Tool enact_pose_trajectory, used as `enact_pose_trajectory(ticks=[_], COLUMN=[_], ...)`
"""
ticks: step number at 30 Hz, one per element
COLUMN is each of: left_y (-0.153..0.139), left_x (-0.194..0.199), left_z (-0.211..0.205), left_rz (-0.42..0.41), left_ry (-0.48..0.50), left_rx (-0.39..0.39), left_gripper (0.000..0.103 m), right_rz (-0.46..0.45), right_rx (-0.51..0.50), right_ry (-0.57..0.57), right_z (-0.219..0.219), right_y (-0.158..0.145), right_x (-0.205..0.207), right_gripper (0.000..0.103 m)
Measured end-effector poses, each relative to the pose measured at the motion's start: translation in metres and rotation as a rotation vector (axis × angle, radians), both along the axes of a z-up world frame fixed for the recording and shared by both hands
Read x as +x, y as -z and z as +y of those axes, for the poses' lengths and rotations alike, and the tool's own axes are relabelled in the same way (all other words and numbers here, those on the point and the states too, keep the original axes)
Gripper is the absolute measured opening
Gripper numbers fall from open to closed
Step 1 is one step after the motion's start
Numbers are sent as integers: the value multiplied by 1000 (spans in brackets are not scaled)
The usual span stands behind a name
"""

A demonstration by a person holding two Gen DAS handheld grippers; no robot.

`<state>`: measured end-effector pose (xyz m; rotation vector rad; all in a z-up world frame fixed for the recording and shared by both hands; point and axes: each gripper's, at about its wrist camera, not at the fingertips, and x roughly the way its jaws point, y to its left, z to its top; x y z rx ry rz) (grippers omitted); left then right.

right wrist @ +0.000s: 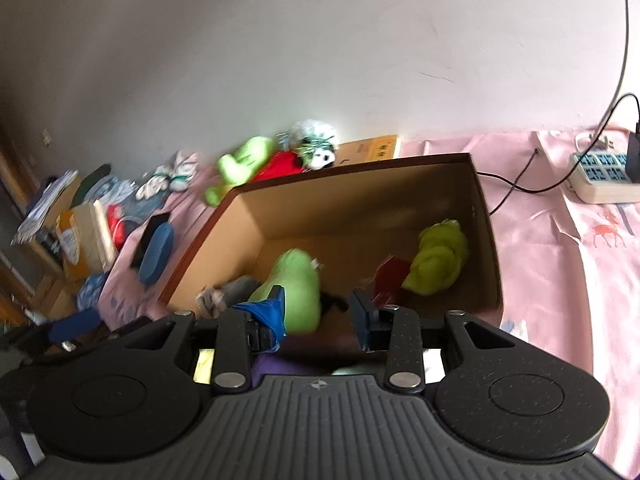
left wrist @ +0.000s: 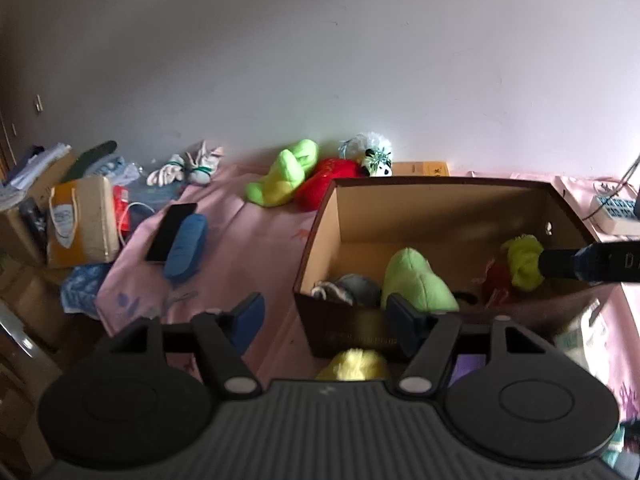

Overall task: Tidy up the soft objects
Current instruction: 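Open the left tool over the box while the right tool releases the red bag inside, then bring both tools back from the box to the pile of soft items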

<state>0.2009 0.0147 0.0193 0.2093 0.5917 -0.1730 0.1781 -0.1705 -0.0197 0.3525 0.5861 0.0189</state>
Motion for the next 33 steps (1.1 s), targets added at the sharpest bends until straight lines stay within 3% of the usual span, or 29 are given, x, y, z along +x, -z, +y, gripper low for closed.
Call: enact_pose_trajectory(ticks=[13, 33], left_y=[-6, 9], left_x=[-68, -129], left_z=[21, 32], left_rz=[7, 56], left_ry=[-54, -89], left_rx=[14, -33], left_gripper=[70, 71], right_rz=[3, 46], right_rx=[55, 80], right_ry=[-18, -26], right_z=[23, 45], right_y=[20, 65], right_x=[-59, -125], right_gripper=[19, 21])
